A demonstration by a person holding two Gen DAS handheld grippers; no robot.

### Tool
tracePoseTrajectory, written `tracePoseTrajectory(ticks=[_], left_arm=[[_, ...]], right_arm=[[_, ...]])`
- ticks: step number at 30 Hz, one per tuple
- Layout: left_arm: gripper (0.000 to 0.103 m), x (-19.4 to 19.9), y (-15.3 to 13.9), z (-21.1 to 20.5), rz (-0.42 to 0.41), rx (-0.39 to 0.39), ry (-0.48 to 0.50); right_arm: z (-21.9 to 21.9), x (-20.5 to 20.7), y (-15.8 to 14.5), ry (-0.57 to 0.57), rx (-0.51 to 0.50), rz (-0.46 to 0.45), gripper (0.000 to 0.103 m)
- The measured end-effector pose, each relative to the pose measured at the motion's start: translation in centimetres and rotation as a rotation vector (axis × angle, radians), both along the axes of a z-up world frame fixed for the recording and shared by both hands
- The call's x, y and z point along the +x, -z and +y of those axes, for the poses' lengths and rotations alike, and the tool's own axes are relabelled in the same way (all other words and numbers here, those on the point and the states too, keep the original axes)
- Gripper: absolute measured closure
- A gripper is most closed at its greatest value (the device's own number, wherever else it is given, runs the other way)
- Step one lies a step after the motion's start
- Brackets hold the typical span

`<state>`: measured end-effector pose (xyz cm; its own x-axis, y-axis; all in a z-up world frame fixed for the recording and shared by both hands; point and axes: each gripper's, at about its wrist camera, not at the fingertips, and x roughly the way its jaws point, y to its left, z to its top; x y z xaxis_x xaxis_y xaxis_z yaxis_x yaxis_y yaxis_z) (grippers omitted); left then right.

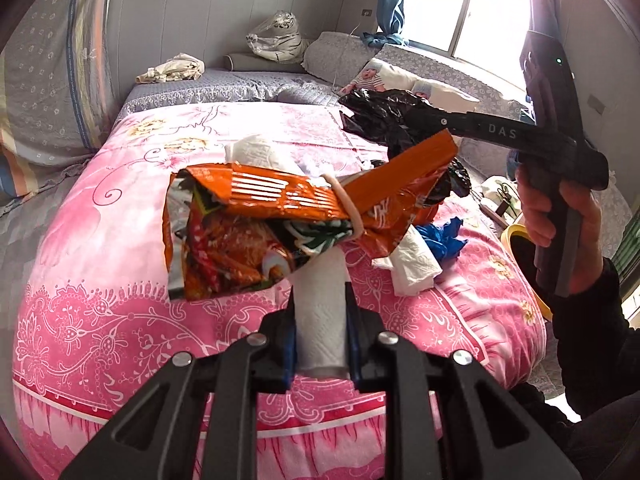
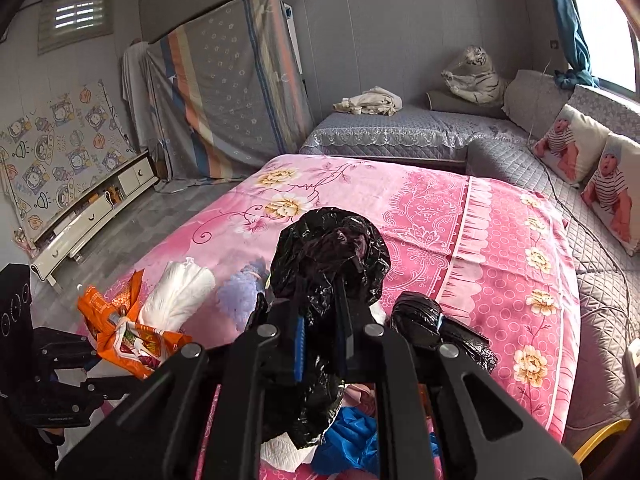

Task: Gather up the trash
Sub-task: 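Carry the paper towel roll and black bag over the yellow-rimmed bin with both tools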

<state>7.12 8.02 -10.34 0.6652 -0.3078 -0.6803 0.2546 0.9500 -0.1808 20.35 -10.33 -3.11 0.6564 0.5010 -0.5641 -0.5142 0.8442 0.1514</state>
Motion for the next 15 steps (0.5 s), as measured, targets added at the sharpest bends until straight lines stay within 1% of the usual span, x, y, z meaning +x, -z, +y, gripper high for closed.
tracePoseTrajectory(ticks=[3,11,15], left_arm=[[0.085,-0.2,-0.7,-0.5,-0.007,-0.013,0.023],[0.085,1.3,-1.0,-1.8,0.030,-0.113,0.099],[0.085,2.7,-1.1,-2.3,0.065,-0.198,0.137]], right_arm=[[-0.8,-0.9,-1.0,0.011,0.009,-0.024,0.092],[-3.8,-2.6,-2.5,0.064,0.031,-0.065,0.092],[-5.8,-3.3,-3.2,0.100,0.036,-0.083,0.092]])
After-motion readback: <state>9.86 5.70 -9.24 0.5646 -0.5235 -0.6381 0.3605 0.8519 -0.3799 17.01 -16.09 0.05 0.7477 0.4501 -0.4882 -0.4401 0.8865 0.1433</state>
